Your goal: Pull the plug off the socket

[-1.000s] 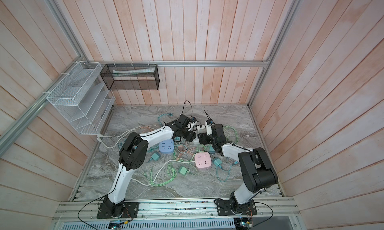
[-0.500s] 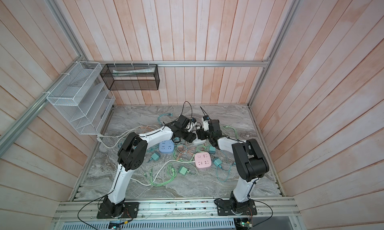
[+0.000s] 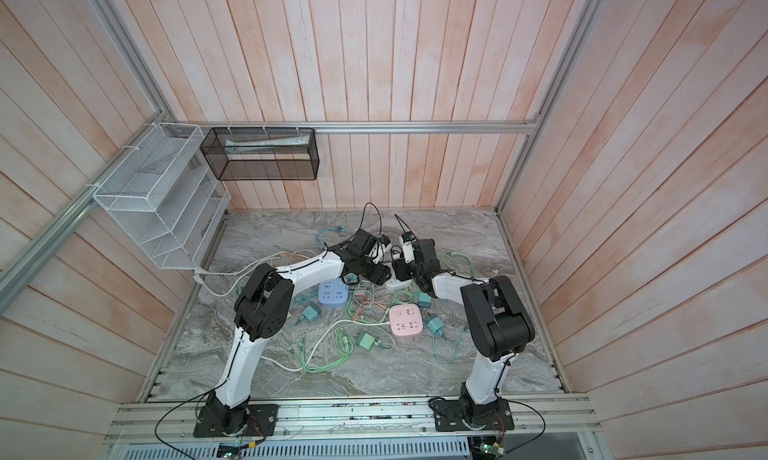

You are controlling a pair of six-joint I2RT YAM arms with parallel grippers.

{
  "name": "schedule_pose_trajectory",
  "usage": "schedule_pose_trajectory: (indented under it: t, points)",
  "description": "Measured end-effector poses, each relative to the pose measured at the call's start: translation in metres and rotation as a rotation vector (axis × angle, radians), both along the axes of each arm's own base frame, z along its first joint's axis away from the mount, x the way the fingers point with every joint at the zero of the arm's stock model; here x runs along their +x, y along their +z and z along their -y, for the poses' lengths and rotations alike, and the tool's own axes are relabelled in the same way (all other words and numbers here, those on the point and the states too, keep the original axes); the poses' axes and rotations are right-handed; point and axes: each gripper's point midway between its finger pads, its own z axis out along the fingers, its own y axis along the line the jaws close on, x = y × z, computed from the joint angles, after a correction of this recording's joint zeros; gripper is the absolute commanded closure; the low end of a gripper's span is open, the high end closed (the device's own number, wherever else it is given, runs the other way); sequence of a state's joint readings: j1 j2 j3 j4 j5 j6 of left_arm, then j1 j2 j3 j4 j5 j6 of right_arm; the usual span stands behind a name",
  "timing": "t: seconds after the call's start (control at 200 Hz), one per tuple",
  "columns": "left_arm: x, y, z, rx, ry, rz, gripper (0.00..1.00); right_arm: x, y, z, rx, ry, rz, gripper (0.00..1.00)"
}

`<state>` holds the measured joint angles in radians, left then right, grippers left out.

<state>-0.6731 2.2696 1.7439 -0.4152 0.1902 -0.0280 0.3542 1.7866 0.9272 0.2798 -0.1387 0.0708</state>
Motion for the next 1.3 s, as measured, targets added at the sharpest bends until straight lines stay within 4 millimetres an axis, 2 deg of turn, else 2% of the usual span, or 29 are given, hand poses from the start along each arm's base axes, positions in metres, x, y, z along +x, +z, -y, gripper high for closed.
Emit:
schedule_pose_trajectory:
  t: [0.15,0.3,0.43,0.69,1.07,1.3]
  points:
    - [-0.0008,-0.0002,0.0001,-0.002,0.0,-0.005,0.23,0.0,-0.0014,-0.001,-0.017,0.008,0.008,0.44]
    - [-0.0001,-0.0004,-0.0012,-0.005,0.005,-0.011,0.23,0.0018,-0.002,-0.0011,-0.03,0.009,0.014,0.57]
    - [0.0005,-0.0004,-0.0023,-0.006,0.009,-0.014,0.24,0.0028,-0.002,-0.0009,-0.035,0.004,0.016,0.63]
    - [0.0001,-0.0009,-0.0023,-0.005,0.008,-0.017,0.24,0.0024,-0.0012,-0.0034,-0.05,0.0,0.016,0.65]
    - [0.0001,-0.0013,-0.0032,-0.002,0.007,-0.033,0.26,0.0015,0.0019,-0.007,-0.229,-0.049,0.01,0.7]
    - [0.0003,-0.002,-0.0022,-0.004,0.005,-0.033,0.26,0.0016,0.0013,-0.0047,-0.217,-0.064,-0.004,0.72]
